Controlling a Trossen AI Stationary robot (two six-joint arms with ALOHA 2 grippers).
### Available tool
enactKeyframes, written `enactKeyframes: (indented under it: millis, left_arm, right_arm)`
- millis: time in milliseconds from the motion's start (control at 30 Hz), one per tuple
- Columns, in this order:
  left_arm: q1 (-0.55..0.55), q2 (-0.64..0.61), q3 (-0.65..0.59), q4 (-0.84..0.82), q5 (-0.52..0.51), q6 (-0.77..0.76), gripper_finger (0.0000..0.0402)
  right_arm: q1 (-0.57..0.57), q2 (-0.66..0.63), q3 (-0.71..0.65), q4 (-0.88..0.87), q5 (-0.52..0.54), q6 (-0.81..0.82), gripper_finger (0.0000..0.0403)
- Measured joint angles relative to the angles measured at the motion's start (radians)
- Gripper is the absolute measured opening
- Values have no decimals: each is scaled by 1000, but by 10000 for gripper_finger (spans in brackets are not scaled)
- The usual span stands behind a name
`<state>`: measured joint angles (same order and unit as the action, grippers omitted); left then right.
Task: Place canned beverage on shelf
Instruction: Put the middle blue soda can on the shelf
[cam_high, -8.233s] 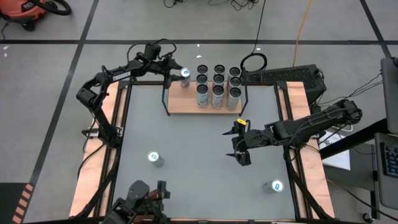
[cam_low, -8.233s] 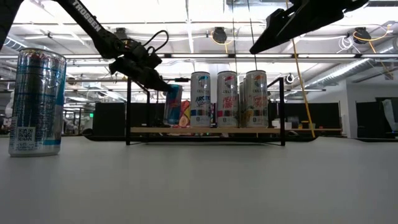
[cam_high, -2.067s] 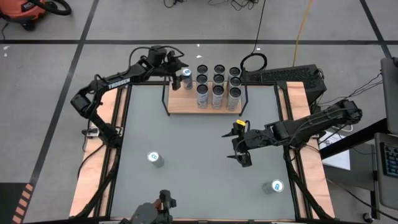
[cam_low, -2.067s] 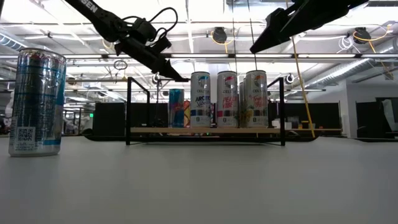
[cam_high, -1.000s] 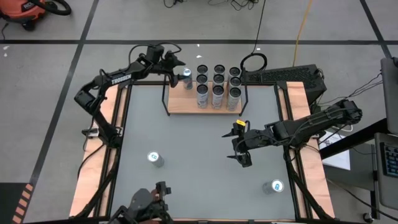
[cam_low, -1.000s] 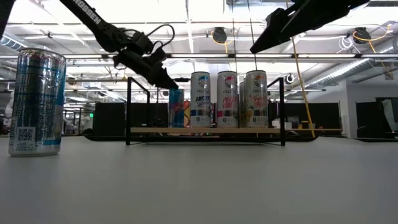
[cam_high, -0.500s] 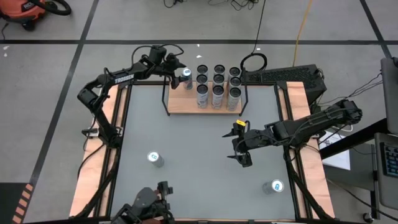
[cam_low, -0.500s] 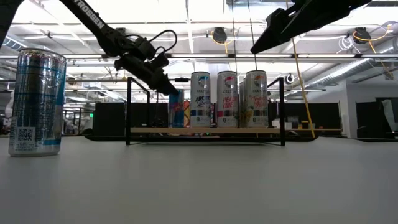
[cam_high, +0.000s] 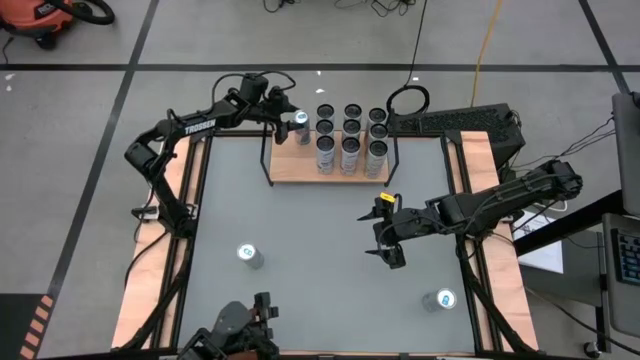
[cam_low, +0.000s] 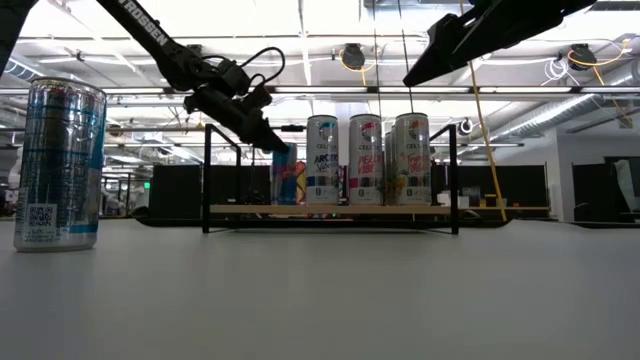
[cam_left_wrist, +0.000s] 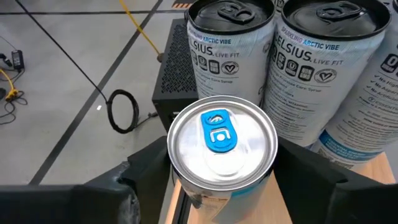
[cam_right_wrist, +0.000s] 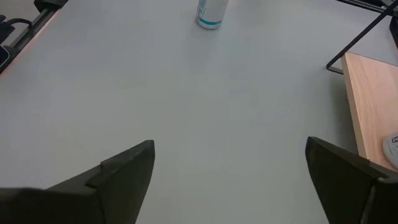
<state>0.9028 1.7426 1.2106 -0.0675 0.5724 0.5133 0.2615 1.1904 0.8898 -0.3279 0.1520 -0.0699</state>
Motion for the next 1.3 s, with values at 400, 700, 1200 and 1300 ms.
enactKeyframes:
  millis: [400, 700, 1200, 1300]
  left_arm:
    - [7, -15, 0, -50, -10, 50, 237]
    - [14, -17, 1, -51, -33, 51, 237]
    - [13, -18, 2, -70, -31, 71, 260]
    - [14, -17, 0, -85, -34, 70, 270]
  right_arm:
    - [0, 0, 0, -8, 0, 8, 351]
    - [0, 0, 0, -9, 0, 7, 351]
    - [0, 0, 0, -15, 0, 6, 351]
    - [0, 0, 0, -15, 0, 6, 351]
